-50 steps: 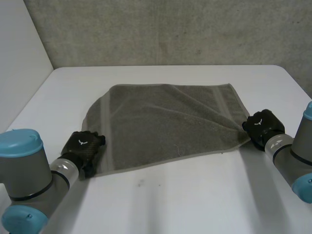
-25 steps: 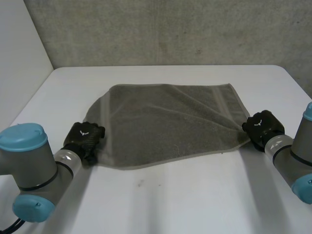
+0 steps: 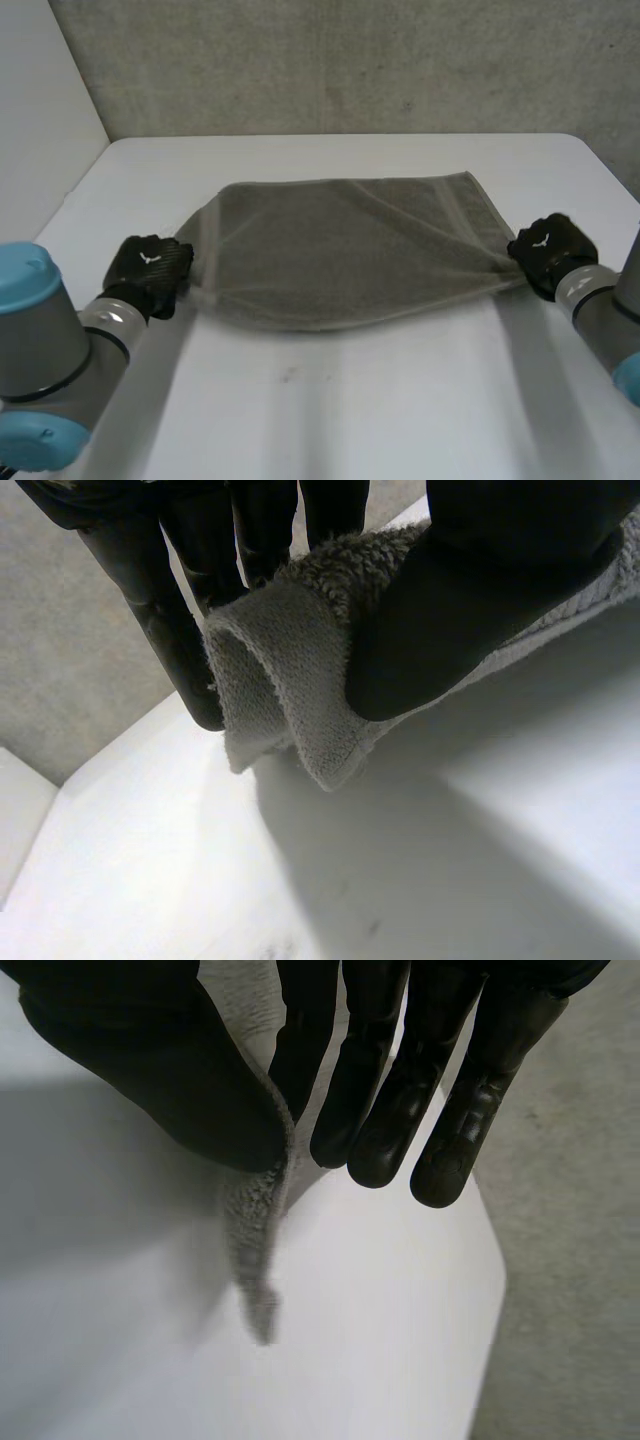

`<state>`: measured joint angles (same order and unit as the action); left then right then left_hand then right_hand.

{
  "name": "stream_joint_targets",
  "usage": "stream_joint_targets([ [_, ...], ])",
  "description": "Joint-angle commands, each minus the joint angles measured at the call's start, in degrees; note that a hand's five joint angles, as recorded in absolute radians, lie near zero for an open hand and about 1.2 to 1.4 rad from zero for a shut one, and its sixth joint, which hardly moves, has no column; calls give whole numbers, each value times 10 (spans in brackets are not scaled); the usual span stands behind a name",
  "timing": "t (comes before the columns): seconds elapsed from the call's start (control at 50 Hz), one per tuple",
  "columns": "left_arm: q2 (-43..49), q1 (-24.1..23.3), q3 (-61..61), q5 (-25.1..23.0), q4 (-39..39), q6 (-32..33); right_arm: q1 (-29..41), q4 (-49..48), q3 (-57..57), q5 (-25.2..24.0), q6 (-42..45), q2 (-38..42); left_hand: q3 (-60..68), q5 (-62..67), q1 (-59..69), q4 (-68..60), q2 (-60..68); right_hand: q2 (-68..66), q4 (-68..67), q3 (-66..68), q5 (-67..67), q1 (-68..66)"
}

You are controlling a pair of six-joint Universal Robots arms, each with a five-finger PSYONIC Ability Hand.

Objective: Fold the laundry

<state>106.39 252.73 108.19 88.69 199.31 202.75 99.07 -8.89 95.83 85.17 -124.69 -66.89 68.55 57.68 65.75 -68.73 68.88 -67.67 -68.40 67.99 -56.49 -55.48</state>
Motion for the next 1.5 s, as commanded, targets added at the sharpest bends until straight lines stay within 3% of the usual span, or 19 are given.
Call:
stream_joint_targets([
  [0.02, -100, 11, -14, -2, -183, 3, -51, 198, -14, -3, 77, -110, 114, 123, 143, -113, 111, -123, -116, 120, -135, -245],
  [0.12, -128, 14, -23, -4, -310, 5, -96, 359, 0, -7, 132, -165, 114, 123, 143, -113, 111, -123, -116, 120, -135, -245],
  [0.22, -123, 18, -36, -17, -404, 4, -110, 406, 6, -40, 143, -185, 114, 123, 143, -113, 111, -123, -116, 120, -135, -245],
  [0.34, -30, 41, -69, -33, -392, 3, -108, 398, 21, -71, 149, -170, 114, 123, 143, -113, 111, -123, -116, 120, -135, -245],
  [0.48, 45, 40, -155, -30, -372, 4, -89, 369, -33, -19, 147, -60, 114, 123, 143, -113, 111, -123, -116, 120, -135, -245],
  [0.54, 66, 37, -273, -27, -347, -1, -28, 283, -155, 59, 124, -43, 114, 123, 143, -113, 111, -123, -116, 120, -135, -245],
  [0.6, 75, 35, -387, -27, -315, -8, 6, 182, -263, 86, 78, -38, 114, 123, 143, -113, 111, -123, -116, 120, -135, -245],
  [0.64, 81, 35, -453, -26, -286, -18, 16, 106, -310, 88, 32, -39, 114, 123, 143, -113, 111, -123, -116, 120, -135, -245],
  [0.68, 83, 34, -551, -19, -208, -74, 18, -40, -339, 83, -37, -46, 114, 123, 143, -113, 111, -123, -116, 120, -135, -245],
  [0.7, 83, 34, -551, -19, -208, -75, 18, -40, -339, 83, -37, -46, 114, 123, 143, -113, 111, -123, -116, 120, -135, -245],
  [0.74, 79, 36, -594, 11, -118, -152, 17, -167, -333, 80, -72, -74, 114, 123, 143, -113, 111, -123, -116, 120, -135, -245],
  [0.78, 76, 36, -598, 22, -82, -182, 18, -192, -323, 78, -71, -86, 114, 123, 143, -113, 111, -123, -116, 120, -135, -245],
  [0.88, 71, 37, -562, 26, -80, -195, 23, -152, -297, 76, -56, -94, 114, 123, 143, -113, 111, -123, -116, 120, -135, -245],
  [1.1, 79, 37, -342, 21, -79, -196, 21, -105, -155, 3, -56, -69, 114, 123, 143, -113, 111, -123, -116, 120, -135, -245],
  [1.34, 94, 39, -182, -21, -48, -158, 18, -40, -56, -4, -35, -28, 114, 123, 143, -113, 111, -123, -116, 120, -135, -245],
  [1.42, 54, 53, -125, -16, -153, -51, 17, 141, -50, -2, 29, -42, 114, 123, 143, -113, 111, -123, -116, 120, -135, -245],
  [1.44, 54, 53, -125, -16, -154, -51, 16, 142, -50, -2, 29, -42, 114, 123, 143, -113, 111, -123, -116, 120, -135, -245],
  [1.48, 10, 74, -99, -15, -303, 17, -4, 310, -43, 5, 87, -69, 114, 123, 143, -113, 111, -123, -116, 120, -135, -245],
  [1.5, 10, 74, -99, -15, -304, 18, -4, 311, -43, 5, 88, -69, 114, 123, 143, -113, 111, -123, -116, 120, -135, -245],
])
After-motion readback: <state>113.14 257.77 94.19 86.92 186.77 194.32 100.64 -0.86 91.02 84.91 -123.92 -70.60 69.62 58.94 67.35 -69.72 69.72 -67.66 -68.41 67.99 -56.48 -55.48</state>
